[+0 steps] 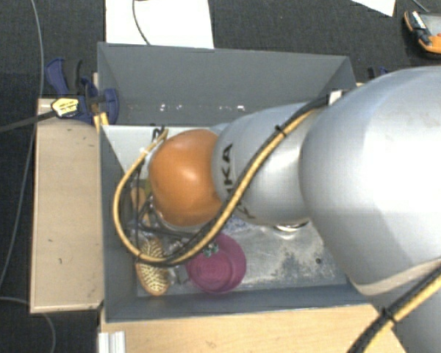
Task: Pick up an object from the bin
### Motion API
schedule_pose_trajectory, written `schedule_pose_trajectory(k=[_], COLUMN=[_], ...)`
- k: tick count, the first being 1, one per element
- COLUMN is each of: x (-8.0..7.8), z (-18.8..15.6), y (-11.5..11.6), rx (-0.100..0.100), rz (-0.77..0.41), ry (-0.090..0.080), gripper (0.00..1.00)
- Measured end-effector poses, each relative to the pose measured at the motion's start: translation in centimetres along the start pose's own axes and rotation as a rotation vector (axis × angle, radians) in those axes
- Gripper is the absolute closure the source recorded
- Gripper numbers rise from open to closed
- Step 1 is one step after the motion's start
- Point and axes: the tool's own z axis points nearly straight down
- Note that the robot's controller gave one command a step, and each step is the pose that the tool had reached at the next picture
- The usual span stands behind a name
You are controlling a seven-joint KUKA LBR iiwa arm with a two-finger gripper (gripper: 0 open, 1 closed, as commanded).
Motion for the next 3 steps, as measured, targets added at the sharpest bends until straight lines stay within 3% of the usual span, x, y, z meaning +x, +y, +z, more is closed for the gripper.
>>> schedule_pose_trajectory(k=[1,2,3], x=[0.0,2.6,2.5], z=[0.0,-9.1,-11.1], y=[0.0,-2.7,-2.9], rx=[0.0,-0.002,0.002], rz=[0.0,-0.141,-0.126], ry=[0.0,0.0,-0.006], gripper=[1.0,1.0,1.0])
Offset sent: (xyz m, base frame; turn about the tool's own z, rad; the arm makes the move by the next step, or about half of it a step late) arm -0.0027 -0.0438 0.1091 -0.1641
